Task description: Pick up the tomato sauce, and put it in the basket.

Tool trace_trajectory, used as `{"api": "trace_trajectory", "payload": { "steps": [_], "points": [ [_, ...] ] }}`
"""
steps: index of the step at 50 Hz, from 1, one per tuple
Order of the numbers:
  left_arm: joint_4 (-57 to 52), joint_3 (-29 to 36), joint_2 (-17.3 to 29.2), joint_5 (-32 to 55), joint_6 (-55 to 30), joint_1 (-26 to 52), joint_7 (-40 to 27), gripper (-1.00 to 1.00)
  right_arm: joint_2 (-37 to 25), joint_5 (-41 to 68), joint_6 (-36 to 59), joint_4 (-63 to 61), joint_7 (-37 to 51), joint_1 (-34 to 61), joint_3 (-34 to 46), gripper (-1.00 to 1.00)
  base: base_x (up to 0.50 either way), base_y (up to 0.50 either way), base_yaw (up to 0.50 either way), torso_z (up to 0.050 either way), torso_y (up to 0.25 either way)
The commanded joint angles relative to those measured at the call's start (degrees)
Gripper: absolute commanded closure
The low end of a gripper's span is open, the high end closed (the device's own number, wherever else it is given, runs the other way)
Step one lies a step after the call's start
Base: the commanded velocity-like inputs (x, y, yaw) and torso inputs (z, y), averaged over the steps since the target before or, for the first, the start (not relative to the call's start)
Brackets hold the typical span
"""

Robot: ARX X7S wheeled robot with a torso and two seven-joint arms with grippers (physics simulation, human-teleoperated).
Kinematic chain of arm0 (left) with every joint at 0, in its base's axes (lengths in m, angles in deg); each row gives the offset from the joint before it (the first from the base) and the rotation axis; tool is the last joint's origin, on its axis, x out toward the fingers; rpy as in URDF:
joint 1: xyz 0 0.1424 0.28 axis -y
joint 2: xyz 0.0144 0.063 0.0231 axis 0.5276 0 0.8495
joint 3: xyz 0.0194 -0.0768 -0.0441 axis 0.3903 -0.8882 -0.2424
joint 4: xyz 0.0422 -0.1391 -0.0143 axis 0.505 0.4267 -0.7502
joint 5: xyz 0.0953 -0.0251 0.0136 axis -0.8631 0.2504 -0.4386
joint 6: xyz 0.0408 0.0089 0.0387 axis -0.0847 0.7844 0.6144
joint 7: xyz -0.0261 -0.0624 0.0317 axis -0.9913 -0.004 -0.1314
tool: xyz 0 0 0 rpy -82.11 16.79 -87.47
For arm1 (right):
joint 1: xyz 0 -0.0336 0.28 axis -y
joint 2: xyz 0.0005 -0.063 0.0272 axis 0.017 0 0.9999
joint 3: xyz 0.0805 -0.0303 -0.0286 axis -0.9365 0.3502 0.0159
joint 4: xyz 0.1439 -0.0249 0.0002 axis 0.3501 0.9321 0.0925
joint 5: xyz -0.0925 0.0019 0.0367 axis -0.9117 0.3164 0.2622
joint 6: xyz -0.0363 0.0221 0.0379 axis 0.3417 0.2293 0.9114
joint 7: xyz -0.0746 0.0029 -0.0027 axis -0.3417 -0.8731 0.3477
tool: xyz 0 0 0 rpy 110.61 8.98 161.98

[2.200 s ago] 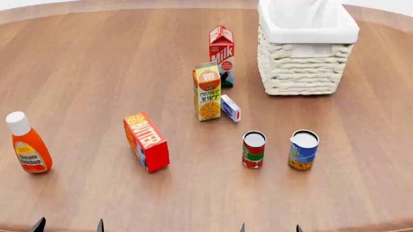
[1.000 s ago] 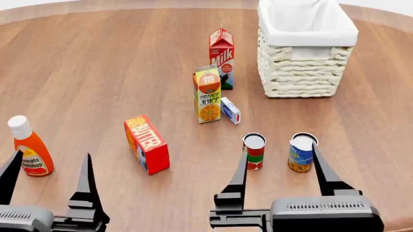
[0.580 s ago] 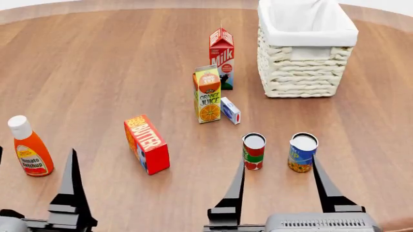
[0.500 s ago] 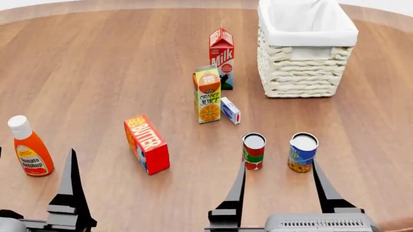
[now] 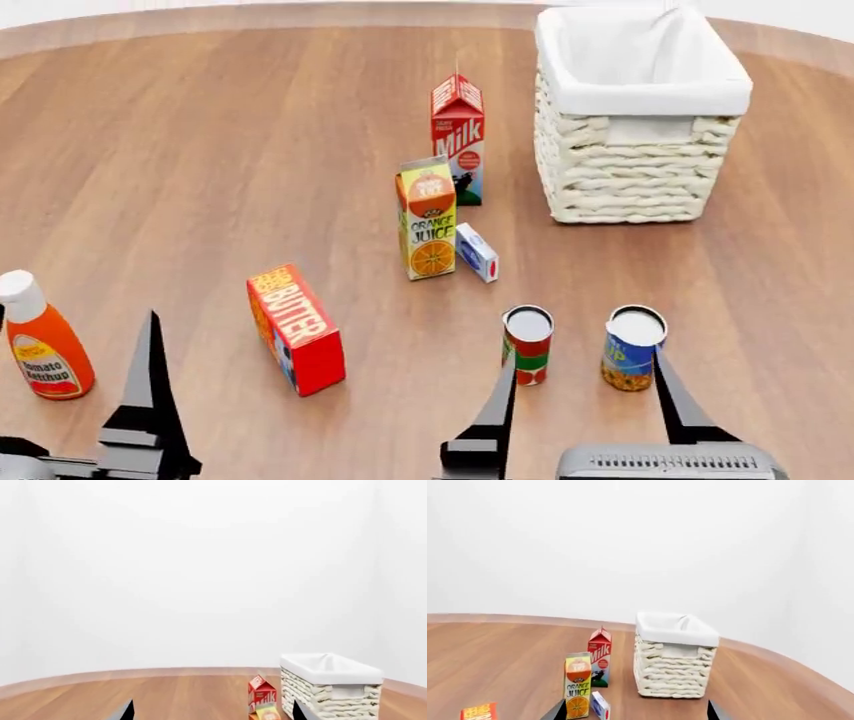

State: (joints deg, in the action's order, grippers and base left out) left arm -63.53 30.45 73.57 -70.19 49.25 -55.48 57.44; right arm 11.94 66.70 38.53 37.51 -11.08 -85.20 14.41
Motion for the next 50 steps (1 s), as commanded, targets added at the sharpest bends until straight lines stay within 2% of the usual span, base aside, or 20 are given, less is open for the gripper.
{"api": "trace_trajectory", "payload": {
  "steps": [1, 50],
  "points": [
    [-0.2, 0.5, 0.6, 0.5, 0.1, 0.0, -0.5, -1.00, -0.1, 1.3, -1.4, -0.4, 0.4, -0.3, -0.5, -1.00, 0.50, 0.00, 0.00, 0.000, 0.000],
    [0.9, 3.1, 3.3, 2.1, 1.0, 0.4, -3.6, -1.00, -1.8, 2.4, -1.3, 0.3, 2.7, 0.5, 1.1, -1.00, 0.50, 0.00, 0.00, 0.000, 0.000]
  ]
}}
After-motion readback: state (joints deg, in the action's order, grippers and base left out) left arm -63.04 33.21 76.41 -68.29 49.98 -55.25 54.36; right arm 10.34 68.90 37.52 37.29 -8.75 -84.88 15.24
